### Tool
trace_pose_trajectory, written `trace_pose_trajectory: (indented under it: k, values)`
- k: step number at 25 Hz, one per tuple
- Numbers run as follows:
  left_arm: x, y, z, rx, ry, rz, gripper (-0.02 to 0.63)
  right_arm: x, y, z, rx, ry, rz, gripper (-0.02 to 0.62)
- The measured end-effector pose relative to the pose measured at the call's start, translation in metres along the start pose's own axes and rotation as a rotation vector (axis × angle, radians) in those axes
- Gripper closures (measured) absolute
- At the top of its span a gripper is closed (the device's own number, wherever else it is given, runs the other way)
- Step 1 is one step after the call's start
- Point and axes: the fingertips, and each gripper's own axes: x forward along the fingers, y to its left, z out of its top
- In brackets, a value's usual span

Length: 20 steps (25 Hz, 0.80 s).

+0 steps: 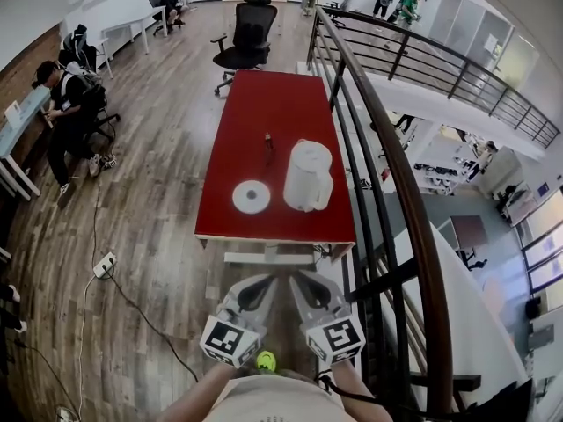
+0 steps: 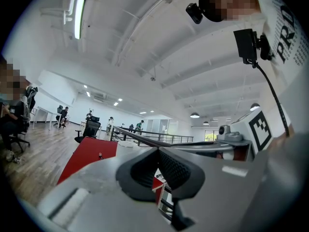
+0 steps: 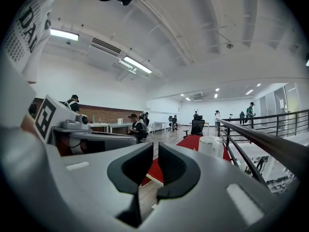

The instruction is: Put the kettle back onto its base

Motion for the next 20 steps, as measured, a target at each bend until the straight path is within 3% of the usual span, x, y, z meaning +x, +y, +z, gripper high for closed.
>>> trace_pose_trajectory:
  k: [20]
  values:
    - [0.063, 0.039, 0.004, -0.033, 0.012, -0.054, 0.614, 0.052, -0.047, -0.002, 0.021, 0.027, -0.039, 0.565]
